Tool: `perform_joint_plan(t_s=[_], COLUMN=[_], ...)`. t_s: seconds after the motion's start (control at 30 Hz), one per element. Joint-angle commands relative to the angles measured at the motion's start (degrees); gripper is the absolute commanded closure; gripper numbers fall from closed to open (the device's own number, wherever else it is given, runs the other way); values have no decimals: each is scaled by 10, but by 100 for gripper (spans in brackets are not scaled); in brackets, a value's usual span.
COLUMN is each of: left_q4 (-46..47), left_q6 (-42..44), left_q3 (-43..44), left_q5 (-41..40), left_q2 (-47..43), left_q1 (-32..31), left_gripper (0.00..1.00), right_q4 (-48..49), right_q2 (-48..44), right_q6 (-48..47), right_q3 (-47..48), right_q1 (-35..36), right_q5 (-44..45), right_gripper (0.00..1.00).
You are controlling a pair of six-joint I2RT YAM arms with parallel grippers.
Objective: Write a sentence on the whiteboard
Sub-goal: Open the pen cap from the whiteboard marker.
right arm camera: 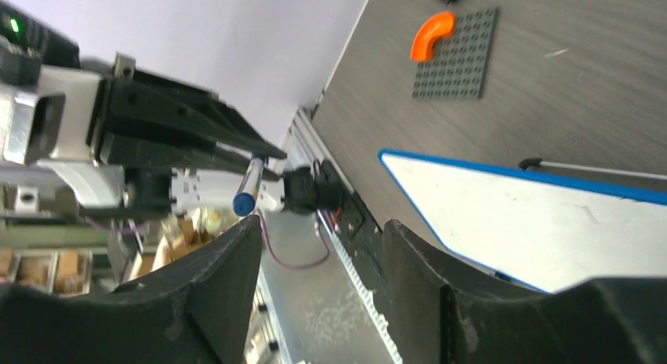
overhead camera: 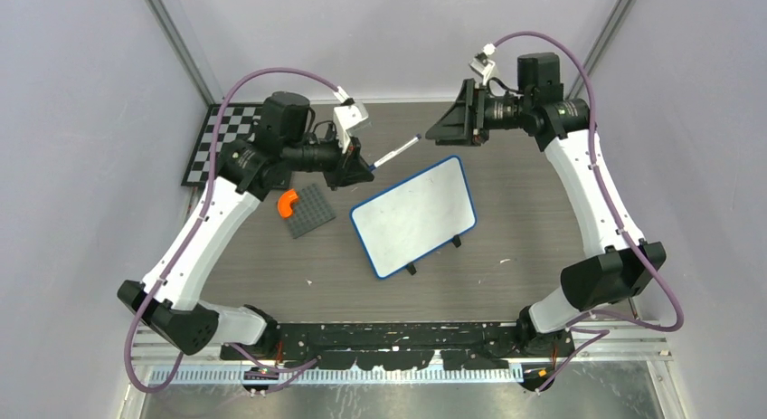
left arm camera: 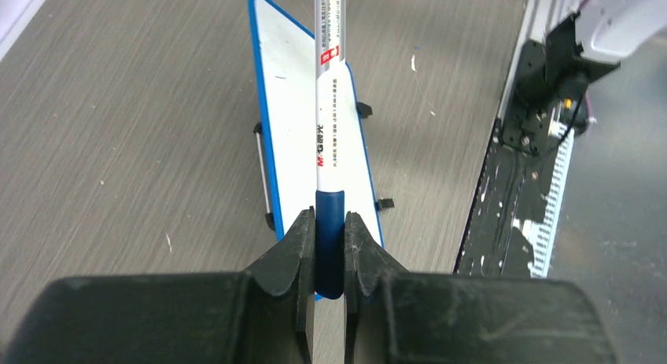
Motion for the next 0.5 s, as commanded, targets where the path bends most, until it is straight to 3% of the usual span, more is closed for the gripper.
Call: perform_joint_plan(t_s=[0.0,0.3,0.47], left_q4=[-85,-92,-96], left_q6=[88,94,86], left_q3=[27,26,33], left_q5=[40,87,130], left_q2=[-5,5,16], left_q1=[-1,-3,-9], left_gripper=[100,100,100], right_q4=[-62,-70,-57], right_q2=[-36,-82,-72], right_q6=[-97,-134,-124], right_q3=[1,-64,-61], right_q1=[27,105,150], right_q5=[-59,-24,8], right_gripper=[34,31,35])
